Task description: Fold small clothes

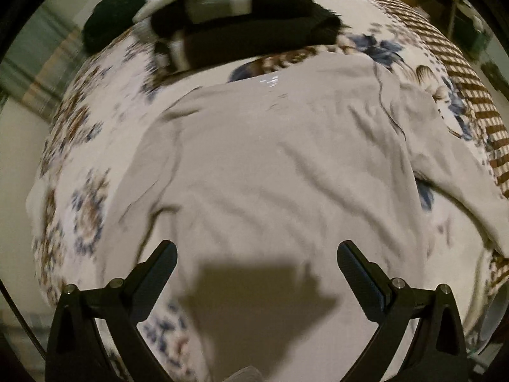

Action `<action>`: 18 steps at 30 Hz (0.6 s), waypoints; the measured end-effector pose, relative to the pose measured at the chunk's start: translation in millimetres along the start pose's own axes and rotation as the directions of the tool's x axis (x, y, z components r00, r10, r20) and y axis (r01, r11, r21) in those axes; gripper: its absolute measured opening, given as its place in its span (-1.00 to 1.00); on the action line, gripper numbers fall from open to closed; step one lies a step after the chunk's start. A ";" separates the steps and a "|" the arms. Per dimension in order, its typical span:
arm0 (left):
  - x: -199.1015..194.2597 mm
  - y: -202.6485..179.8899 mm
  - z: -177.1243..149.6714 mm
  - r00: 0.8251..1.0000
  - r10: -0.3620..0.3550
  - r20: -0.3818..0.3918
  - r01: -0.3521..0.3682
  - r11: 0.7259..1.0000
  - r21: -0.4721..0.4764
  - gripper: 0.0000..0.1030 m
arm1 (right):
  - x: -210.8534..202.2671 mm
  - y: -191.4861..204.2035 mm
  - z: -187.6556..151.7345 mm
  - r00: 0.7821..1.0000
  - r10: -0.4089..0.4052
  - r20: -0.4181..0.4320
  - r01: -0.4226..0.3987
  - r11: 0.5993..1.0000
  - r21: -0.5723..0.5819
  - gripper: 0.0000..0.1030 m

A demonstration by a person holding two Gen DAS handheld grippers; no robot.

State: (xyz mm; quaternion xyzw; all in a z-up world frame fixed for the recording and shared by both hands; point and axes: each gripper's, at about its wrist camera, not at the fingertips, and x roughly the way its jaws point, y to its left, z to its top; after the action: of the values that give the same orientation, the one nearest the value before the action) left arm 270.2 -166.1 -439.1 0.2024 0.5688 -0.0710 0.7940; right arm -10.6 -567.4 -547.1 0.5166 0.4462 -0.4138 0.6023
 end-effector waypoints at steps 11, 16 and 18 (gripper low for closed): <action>63.7 -21.0 21.5 1.000 -0.010 0.014 0.009 0.997 0.074 1.00 | 83.3 -22.8 32.8 0.995 0.084 0.060 -0.096 0.964 0.248 0.37; 64.0 -7.3 20.5 0.999 -0.029 0.017 0.029 0.999 0.035 1.00 | 72.8 -5.1 30.6 0.981 0.035 0.193 -0.084 0.965 0.250 -0.87; 62.9 1.0 17.8 0.999 -0.037 0.014 0.037 0.999 0.014 1.00 | 58.2 12.9 26.8 0.972 0.025 0.232 -0.073 0.977 0.202 -0.87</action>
State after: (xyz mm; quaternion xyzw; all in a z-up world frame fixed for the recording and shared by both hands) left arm 307.7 -165.0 -492.7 0.1966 0.5662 -0.0912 0.7952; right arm 19.8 -594.6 -598.1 0.5371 0.3151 -0.5001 0.6017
